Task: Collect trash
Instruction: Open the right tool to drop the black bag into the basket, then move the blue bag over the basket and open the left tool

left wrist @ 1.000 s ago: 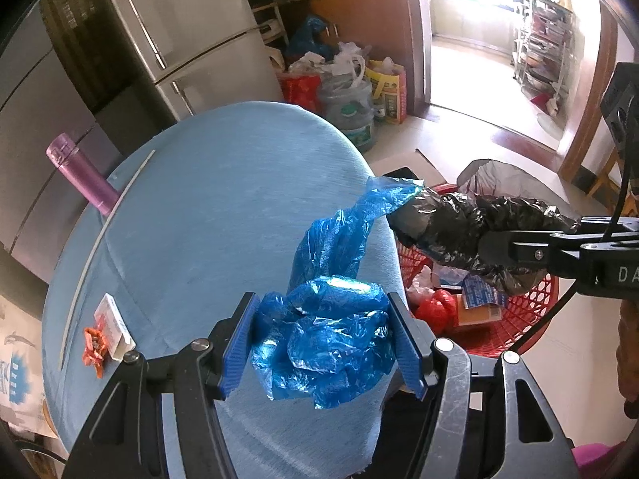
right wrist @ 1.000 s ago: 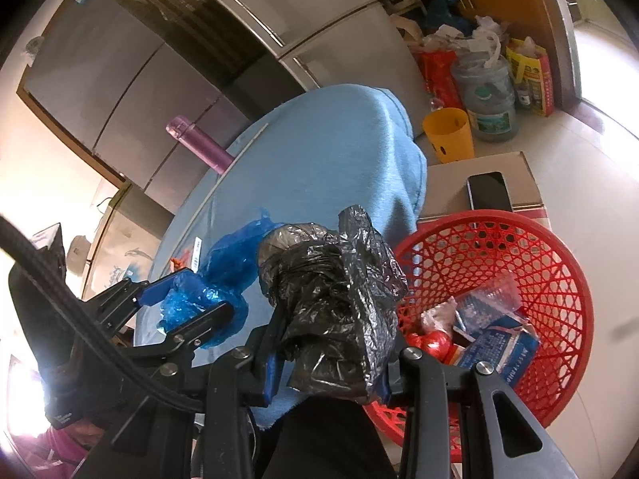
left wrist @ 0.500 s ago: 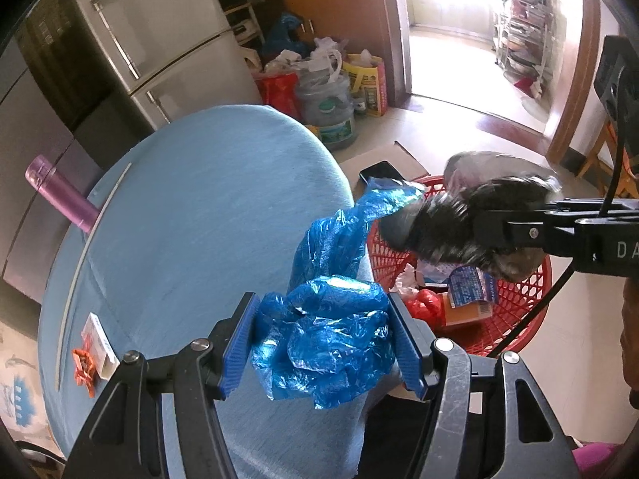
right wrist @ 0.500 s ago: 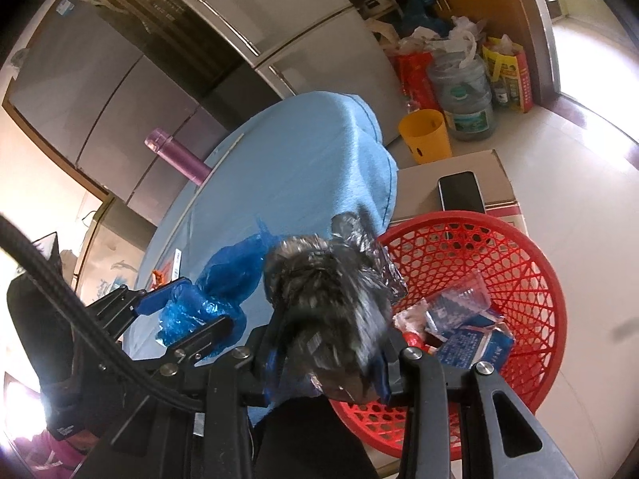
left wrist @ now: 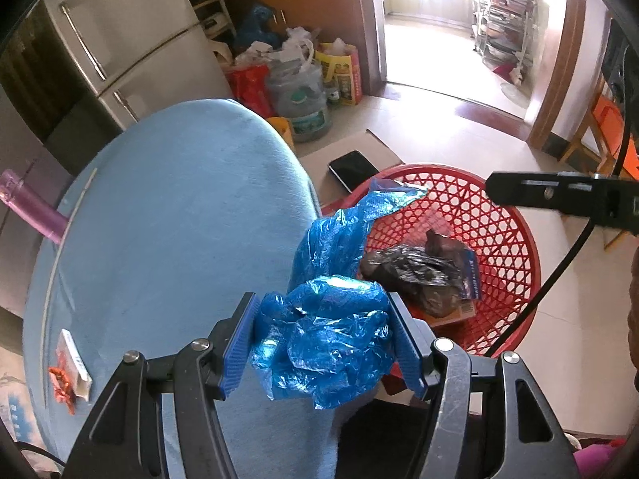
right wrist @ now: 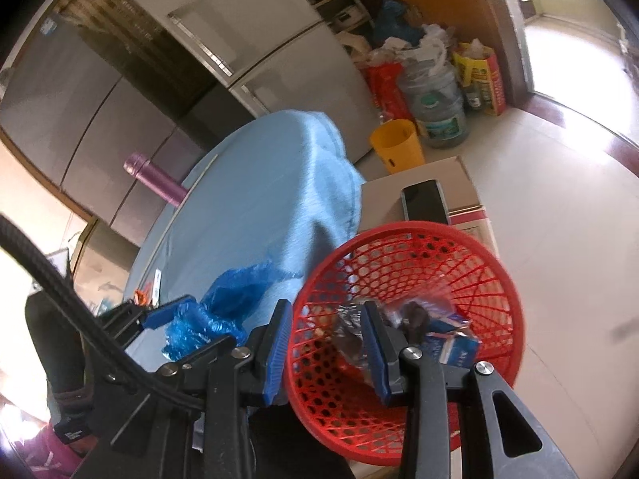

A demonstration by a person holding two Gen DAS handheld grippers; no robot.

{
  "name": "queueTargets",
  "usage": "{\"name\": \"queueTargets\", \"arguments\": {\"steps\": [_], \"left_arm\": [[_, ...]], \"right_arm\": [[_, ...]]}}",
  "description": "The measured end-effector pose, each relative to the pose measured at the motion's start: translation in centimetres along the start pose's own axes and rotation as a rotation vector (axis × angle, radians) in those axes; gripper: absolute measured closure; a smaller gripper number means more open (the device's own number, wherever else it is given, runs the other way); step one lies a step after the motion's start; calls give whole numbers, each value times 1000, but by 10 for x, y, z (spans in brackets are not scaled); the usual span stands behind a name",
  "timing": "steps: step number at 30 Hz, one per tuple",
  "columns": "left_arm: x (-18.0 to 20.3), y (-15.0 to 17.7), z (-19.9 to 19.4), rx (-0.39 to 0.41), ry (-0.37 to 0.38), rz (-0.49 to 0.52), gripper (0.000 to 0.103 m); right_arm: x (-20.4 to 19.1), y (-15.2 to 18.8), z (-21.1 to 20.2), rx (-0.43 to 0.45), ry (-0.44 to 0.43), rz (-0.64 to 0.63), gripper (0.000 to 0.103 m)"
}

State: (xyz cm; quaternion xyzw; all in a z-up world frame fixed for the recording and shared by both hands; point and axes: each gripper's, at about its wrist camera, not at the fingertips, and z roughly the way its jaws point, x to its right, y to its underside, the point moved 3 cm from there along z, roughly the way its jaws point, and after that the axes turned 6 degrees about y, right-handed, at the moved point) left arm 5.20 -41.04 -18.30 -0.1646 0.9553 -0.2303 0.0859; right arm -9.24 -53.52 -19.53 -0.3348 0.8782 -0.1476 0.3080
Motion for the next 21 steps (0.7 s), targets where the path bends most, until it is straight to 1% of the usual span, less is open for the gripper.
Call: {"name": "queueTargets", "arguments": {"steps": [3, 7, 8, 10, 15, 21], "left_arm": [[7, -3, 5, -10, 24, 12, 38], [22, -7, 9, -13, 53, 48, 38], [25, -8, 10, -14, 65, 57, 38], [34, -11, 10, -14, 86, 76, 38], [47, -14, 0, 20, 118, 109, 36], [37, -12, -26, 75, 125, 72, 36]], "right_arm": [[14, -5, -5, 11, 28, 39, 63], [31, -12, -11, 21, 44, 88, 63], [35, -13, -12, 21, 45, 100, 55], [41, -16, -15, 30, 49, 123, 47], [51, -22, -25, 56, 65, 144, 47], [48, -26, -22, 55, 60, 148, 47]]}}
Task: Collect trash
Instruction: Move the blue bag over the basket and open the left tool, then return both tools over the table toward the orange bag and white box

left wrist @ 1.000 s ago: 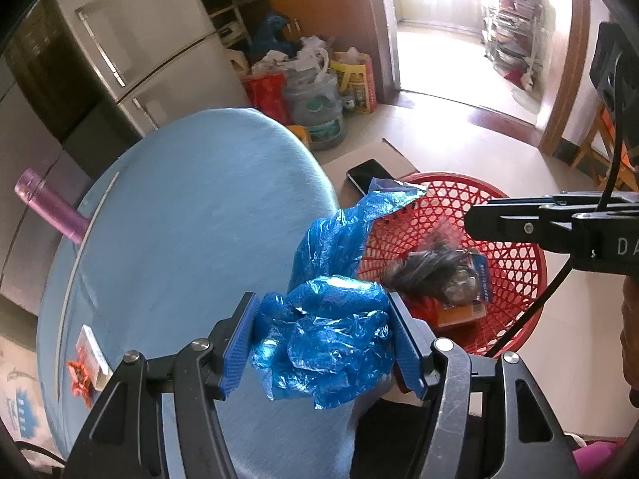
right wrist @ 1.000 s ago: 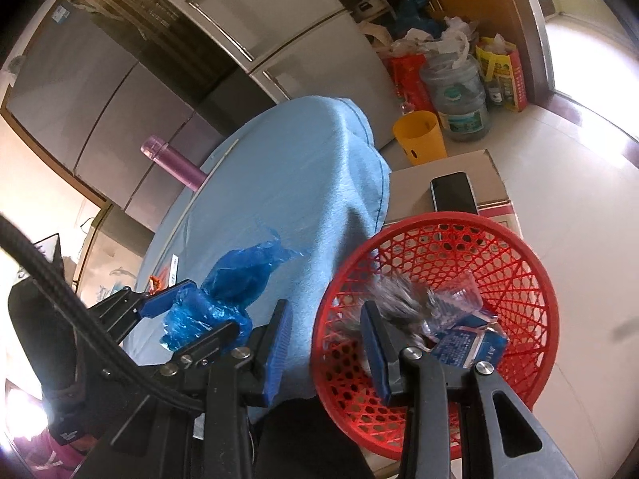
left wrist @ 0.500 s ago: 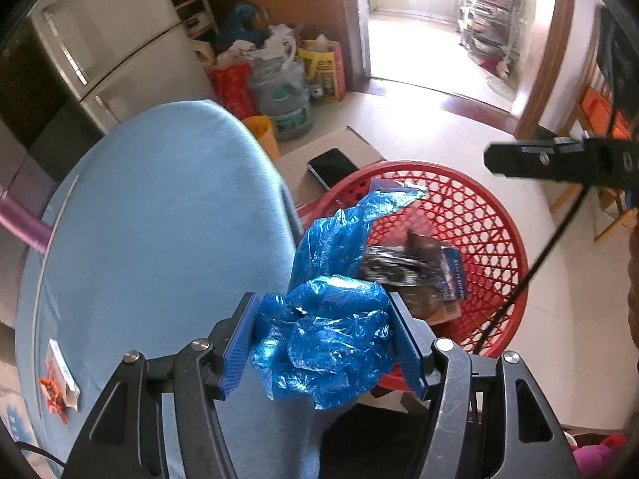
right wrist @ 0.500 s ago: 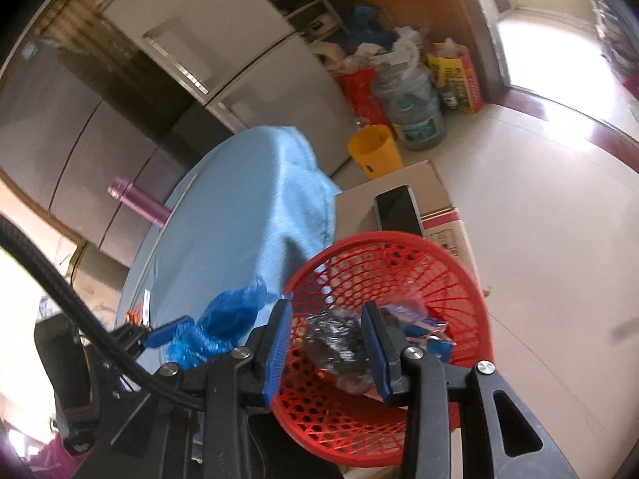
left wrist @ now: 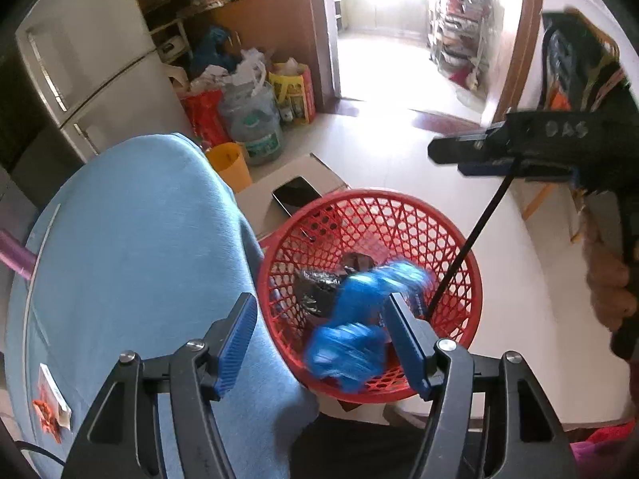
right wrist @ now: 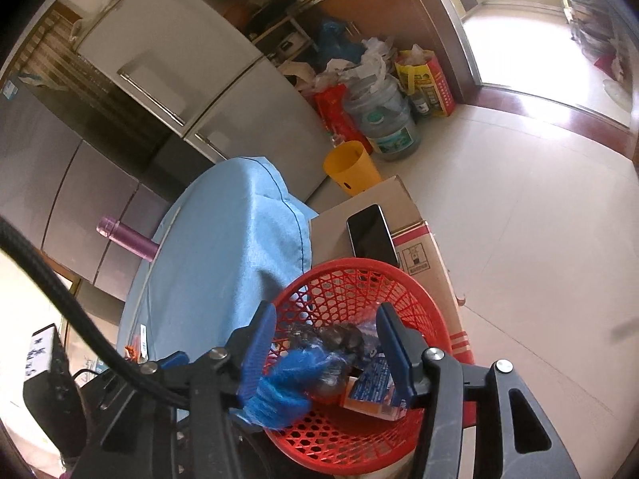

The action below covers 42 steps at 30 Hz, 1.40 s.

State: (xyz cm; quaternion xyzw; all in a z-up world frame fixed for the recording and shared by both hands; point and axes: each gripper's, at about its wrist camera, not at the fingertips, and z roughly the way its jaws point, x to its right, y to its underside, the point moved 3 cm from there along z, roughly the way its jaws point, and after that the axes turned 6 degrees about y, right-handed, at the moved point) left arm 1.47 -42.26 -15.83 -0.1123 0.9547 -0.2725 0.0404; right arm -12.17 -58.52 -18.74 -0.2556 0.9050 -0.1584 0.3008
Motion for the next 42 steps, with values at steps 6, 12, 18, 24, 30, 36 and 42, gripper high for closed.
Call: {"name": "queueTargets", "arguments": {"steps": [6, 12, 18, 24, 30, 36, 42], "left_arm": [[-25, 16, -36, 72, -39, -67, 32], [-71, 70, -76, 105, -150, -203, 31], [-128, 155, -106, 58, -292, -427, 30], [-183, 229, -133, 29, -434, -651, 30], [-221, 263, -159, 75, -498, -799, 30], [-234, 285, -166, 72, -516, -853, 30], [-242, 312, -170, 73, -522, -908, 30]], "right_arm": [[-33, 8, 10, -31, -15, -66, 47], [-71, 18, 21, -66, -37, -141, 47], [-109, 31, 38, -111, -64, -210, 47], [-155, 49, 53, -159, -105, -298, 47], [-216, 73, 63, -205, -155, -416, 47], [-282, 101, 80, -254, -204, -556, 47], [-356, 134, 117, -317, -238, -700, 47]]}}
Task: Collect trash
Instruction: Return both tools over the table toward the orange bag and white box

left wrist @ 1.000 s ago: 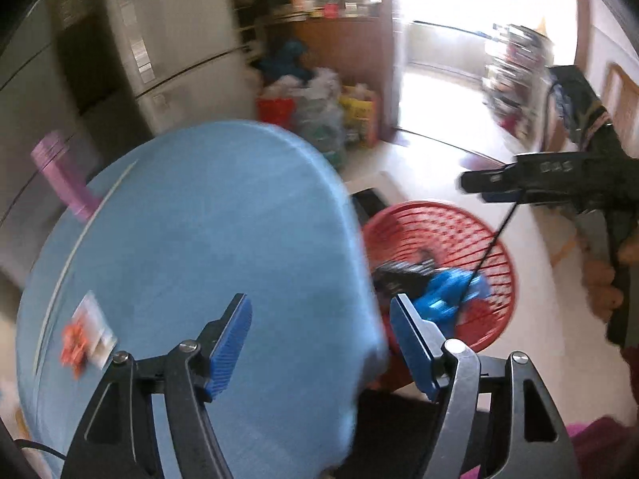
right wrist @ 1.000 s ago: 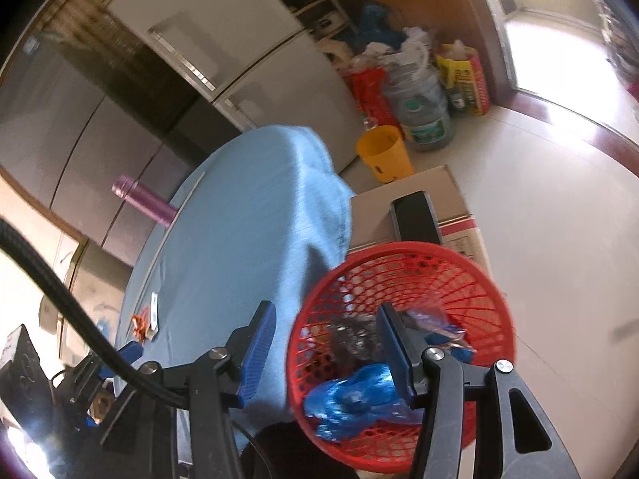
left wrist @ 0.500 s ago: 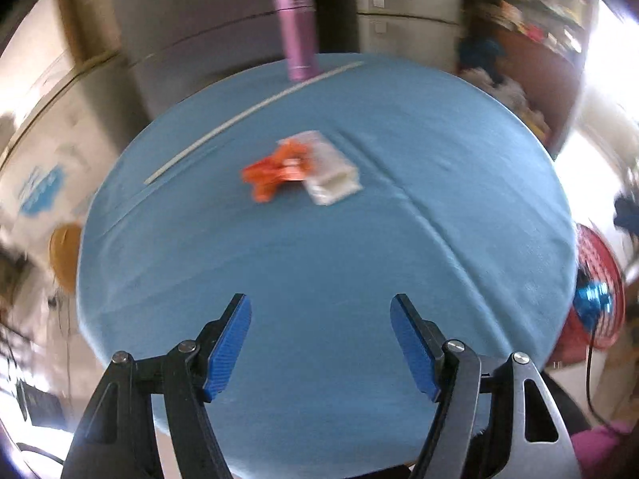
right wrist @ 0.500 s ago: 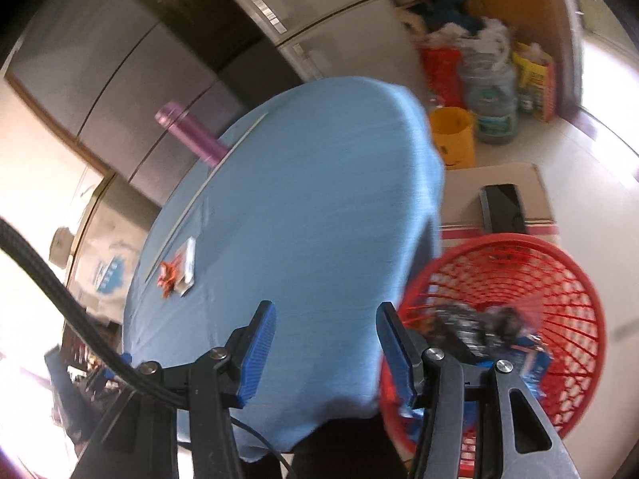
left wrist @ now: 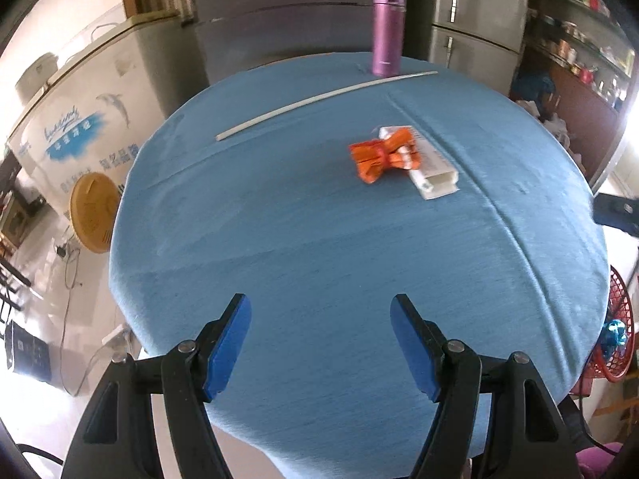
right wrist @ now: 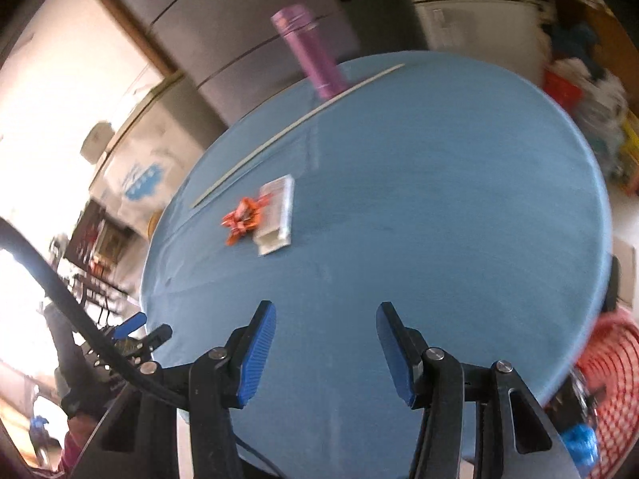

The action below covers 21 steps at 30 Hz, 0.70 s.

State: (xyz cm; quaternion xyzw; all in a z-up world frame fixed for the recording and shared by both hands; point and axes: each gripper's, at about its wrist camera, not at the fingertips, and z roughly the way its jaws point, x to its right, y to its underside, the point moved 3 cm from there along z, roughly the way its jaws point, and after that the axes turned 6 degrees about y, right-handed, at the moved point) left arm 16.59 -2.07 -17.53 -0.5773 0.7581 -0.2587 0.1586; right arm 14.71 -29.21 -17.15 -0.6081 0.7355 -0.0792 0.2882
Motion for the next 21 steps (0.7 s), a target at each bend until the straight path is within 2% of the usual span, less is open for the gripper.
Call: {"name": "queueTargets", "arguments": {"steps": [4, 9, 16, 21], "left_arm": [[-19, 4, 2, -1, -17, -28, 30], [-45, 8, 6, -14, -31, -75, 30], [-79, 8, 15, -24, -63, -131, 30], [-87, 4, 17, -21, -61, -148, 30]], "right_arm": [[-33, -24, 40, -19, 13, -86, 39], [-59, -46, 91, -55, 57, -148, 39], [-82, -55, 134, -83, 123, -254, 35], [-90, -59, 155, -101, 159, -284, 35]]}}
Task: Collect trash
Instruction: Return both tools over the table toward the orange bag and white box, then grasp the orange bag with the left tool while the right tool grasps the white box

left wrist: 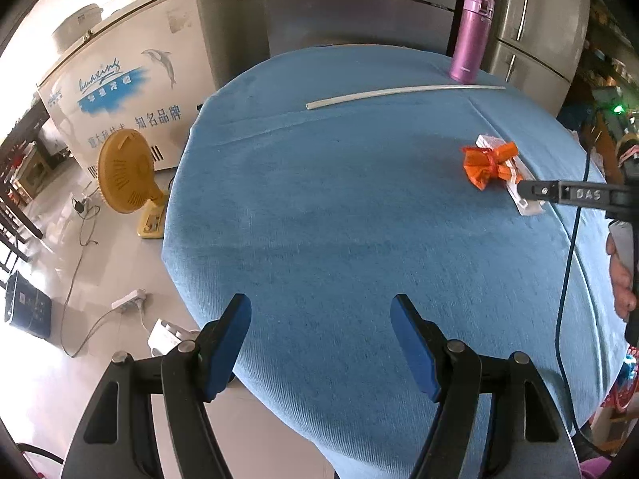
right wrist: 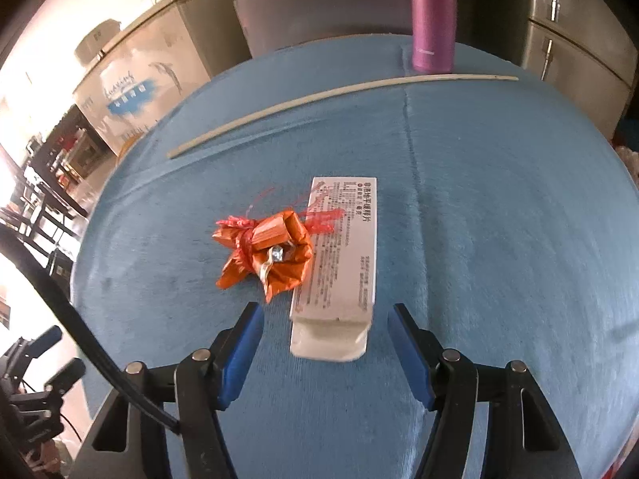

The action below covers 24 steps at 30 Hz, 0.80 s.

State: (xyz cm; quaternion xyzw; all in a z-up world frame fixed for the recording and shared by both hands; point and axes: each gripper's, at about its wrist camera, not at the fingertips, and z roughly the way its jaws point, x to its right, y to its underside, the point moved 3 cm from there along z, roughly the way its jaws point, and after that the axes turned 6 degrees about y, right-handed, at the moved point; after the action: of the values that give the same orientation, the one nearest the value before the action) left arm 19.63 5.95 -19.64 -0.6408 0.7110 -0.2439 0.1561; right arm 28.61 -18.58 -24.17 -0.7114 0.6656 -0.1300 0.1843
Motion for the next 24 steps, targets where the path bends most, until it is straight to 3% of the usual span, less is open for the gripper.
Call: {"name": "queueTargets", "arguments": {"steps": [6, 8, 16, 24], "left_arm": [[12, -16, 3, 12, 28, 33, 30], [20, -27, 3, 24, 54, 52, 30], [63, -72, 16, 58, 185, 191, 29], [107, -113, 59, 23, 332, 348, 27]], "right_arm": [[-3, -2, 11, 35, 14, -15, 36], [-1, 1, 9, 51, 19, -20, 55], [40, 26, -12, 42, 3, 63, 55], [77, 67, -44, 26, -49, 146, 55]]}}
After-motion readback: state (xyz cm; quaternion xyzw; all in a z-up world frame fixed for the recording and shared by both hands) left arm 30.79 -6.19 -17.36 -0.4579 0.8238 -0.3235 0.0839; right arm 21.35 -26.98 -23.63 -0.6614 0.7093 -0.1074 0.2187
